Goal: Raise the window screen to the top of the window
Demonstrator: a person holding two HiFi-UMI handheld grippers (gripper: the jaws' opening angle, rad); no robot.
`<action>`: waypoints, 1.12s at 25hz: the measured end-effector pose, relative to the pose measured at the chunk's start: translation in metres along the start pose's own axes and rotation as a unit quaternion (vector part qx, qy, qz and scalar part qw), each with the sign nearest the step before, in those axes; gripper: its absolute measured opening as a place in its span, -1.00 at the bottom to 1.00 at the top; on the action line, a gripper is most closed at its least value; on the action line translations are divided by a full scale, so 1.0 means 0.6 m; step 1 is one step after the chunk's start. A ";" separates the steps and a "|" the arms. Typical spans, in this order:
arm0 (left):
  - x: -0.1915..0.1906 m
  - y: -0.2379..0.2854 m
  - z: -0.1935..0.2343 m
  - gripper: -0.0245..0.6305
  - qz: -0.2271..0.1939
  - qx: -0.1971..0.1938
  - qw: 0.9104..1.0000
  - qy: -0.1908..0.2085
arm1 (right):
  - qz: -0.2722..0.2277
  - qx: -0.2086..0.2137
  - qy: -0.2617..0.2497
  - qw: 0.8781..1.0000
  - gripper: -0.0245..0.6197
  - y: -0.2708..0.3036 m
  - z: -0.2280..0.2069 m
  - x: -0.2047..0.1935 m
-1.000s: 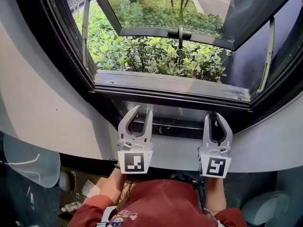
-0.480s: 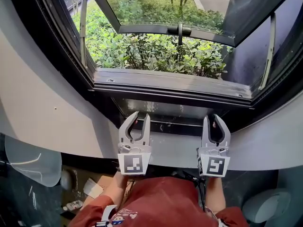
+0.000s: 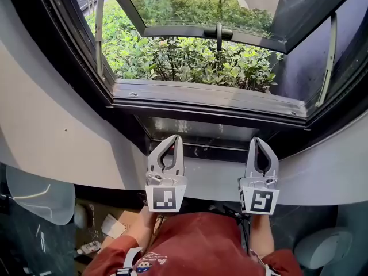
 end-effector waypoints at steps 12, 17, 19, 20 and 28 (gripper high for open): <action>-0.003 0.010 -0.003 -0.91 -0.003 0.005 1.000 -0.006 | 0.001 -0.003 0.001 1.000 -0.90 -0.002 -0.007 -0.007; -0.003 0.013 -0.001 -0.91 -0.004 0.009 1.000 -0.009 | -0.006 -0.003 0.001 1.000 -0.90 0.005 -0.006 -0.002; -0.005 0.013 -0.001 -0.91 0.000 0.011 1.000 -0.015 | 0.001 0.003 -0.005 1.000 -0.90 0.003 -0.004 -0.008; -0.006 0.013 0.000 -0.91 0.001 0.011 1.000 -0.014 | 0.001 0.004 -0.006 1.000 -0.90 0.003 -0.003 -0.008; 0.000 0.014 0.001 -0.91 -0.004 0.010 1.000 -0.010 | 0.002 0.005 -0.009 1.000 -0.90 0.006 -0.003 -0.006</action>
Point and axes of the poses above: the fingertips, and each gripper's own axes: y forward along the fingers, z to its left, x out of its top, the point moved 5 cm from there along -y, backward along the fingers, and after that the axes turned 10 degrees about -y, right-handed, at the moved point
